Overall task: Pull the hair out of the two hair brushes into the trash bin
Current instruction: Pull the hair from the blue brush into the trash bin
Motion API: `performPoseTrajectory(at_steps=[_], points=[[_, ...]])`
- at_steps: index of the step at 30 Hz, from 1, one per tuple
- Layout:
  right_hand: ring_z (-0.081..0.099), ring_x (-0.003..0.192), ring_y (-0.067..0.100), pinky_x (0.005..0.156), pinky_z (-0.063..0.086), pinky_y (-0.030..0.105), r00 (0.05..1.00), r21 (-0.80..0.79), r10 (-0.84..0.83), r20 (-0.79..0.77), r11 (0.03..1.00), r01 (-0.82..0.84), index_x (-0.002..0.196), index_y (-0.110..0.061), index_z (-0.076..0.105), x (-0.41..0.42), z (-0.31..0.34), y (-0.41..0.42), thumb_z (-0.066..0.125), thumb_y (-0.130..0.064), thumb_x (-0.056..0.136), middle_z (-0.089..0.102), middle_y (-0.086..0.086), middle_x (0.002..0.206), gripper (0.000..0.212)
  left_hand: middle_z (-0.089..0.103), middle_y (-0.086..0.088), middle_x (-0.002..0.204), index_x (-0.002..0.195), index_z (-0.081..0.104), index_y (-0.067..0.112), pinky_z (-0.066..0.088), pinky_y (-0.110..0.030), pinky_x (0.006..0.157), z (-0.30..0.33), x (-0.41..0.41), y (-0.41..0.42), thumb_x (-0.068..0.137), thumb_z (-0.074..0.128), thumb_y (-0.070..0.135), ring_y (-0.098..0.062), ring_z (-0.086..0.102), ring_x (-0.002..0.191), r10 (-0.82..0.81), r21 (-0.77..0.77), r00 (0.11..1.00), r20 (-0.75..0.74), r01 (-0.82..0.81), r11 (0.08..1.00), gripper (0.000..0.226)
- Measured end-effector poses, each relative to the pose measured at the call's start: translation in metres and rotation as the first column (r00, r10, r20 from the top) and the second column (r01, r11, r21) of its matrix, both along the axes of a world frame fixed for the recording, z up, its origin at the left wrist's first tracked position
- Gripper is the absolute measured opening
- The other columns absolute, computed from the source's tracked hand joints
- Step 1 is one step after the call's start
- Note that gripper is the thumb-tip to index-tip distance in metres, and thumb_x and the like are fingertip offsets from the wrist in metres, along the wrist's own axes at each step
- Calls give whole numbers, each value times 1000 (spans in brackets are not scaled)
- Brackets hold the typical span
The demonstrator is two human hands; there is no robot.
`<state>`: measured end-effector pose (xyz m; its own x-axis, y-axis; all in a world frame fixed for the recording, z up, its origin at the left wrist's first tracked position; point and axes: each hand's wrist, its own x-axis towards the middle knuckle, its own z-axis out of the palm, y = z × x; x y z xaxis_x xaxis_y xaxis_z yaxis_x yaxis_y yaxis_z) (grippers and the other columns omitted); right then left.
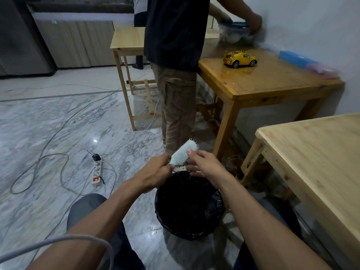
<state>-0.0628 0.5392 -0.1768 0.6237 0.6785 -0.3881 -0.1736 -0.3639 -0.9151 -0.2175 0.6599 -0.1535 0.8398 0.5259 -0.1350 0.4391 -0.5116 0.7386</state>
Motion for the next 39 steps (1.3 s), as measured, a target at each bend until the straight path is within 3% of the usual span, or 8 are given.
performPoseTrajectory(at_steps=[6,13,18,20,26,31,36,39], points=[[79,67,17,54,58,21,967,182,-184,-178,959,216,113,-2,71,5,23,8,75,-20,93,80,13,87,28,73,-7,103,132,54,17,49,-33,63,11,3,-11,97,57,25,-6,57,64,-90,112,996,25,86,990,36],[77,77,17,59,60,22,959,250,-284,-7,928,277,115,-1,70,31,71,-4,73,-19,95,79,14,100,27,69,0,93,118,67,13,55,-38,69,39,26,-25,92,66,21,-10,60,68,-40,205,978,206,-3,979,27],[79,82,23,58,61,23,891,276,-441,113,875,398,111,0,72,65,119,-46,74,-17,94,79,17,102,24,64,-6,100,122,70,10,33,-21,72,67,63,-56,87,71,15,-21,60,91,-162,339,937,308,51,940,36],[79,80,23,72,65,34,840,301,-522,150,833,464,104,-1,72,79,137,-76,76,-17,92,79,17,100,21,60,-2,98,127,68,10,33,-21,71,81,81,-75,88,71,19,-16,56,87,-246,385,913,325,110,916,40],[74,61,23,74,65,36,617,342,-750,236,659,670,81,-6,71,114,179,-198,80,-15,86,77,12,89,14,60,-4,109,133,64,10,49,-32,81,122,145,-163,88,69,28,-19,58,95,-478,426,821,311,330,843,49],[77,66,25,77,66,36,442,290,-850,285,516,806,82,-5,70,133,187,-311,80,-18,86,77,13,99,16,60,-10,101,116,72,9,46,-38,75,131,191,-255,87,67,26,-27,59,87,-628,472,733,260,470,745,34],[78,67,26,89,62,50,327,230,-895,302,402,886,77,-9,66,140,175,-409,81,-21,82,73,5,80,20,54,-10,97,107,71,7,40,-34,69,126,223,-342,87,68,27,-30,59,88,-757,484,621,202,608,629,29],[79,72,29,83,65,44,272,182,-923,273,327,927,88,1,70,146,167,-454,82,-18,83,76,13,95,23,47,-6,84,94,67,2,34,-34,65,121,240,-385,85,67,23,-33,56,92,-814,488,560,154,673,555,22]])
